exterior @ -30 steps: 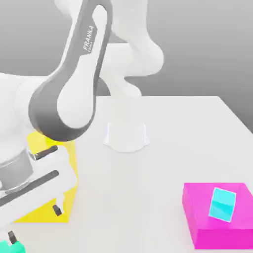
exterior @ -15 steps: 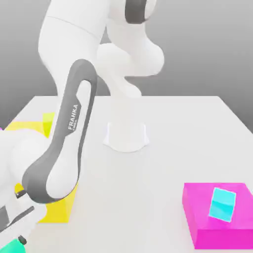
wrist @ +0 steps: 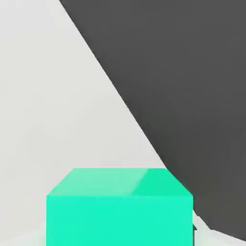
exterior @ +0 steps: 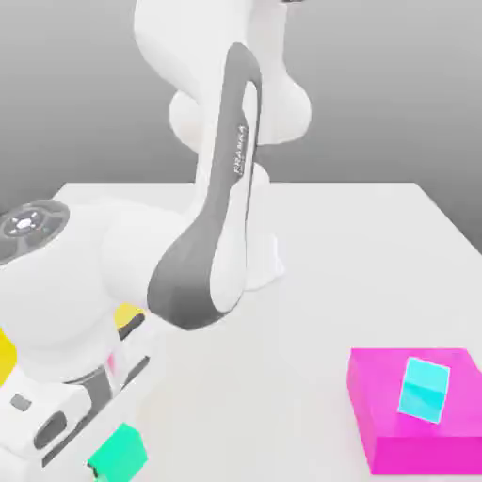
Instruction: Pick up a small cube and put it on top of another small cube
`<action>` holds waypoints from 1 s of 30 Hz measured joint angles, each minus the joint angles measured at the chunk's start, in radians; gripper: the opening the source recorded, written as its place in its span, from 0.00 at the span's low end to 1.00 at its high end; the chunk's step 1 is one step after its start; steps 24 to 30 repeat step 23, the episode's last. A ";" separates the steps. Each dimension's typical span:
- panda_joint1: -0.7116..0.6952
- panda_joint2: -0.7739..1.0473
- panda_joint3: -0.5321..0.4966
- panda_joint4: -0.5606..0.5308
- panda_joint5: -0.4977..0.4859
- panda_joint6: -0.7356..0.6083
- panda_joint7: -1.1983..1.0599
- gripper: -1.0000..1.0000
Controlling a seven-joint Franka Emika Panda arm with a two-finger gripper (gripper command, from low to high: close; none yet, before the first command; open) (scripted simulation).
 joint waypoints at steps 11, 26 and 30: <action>0.299 -0.267 0.143 -0.138 -0.206 -0.035 0.238 0.00; 0.439 -0.290 0.206 -0.237 -0.298 0.146 0.335 1.00; 0.439 -0.290 0.206 -0.237 -0.298 0.146 0.335 1.00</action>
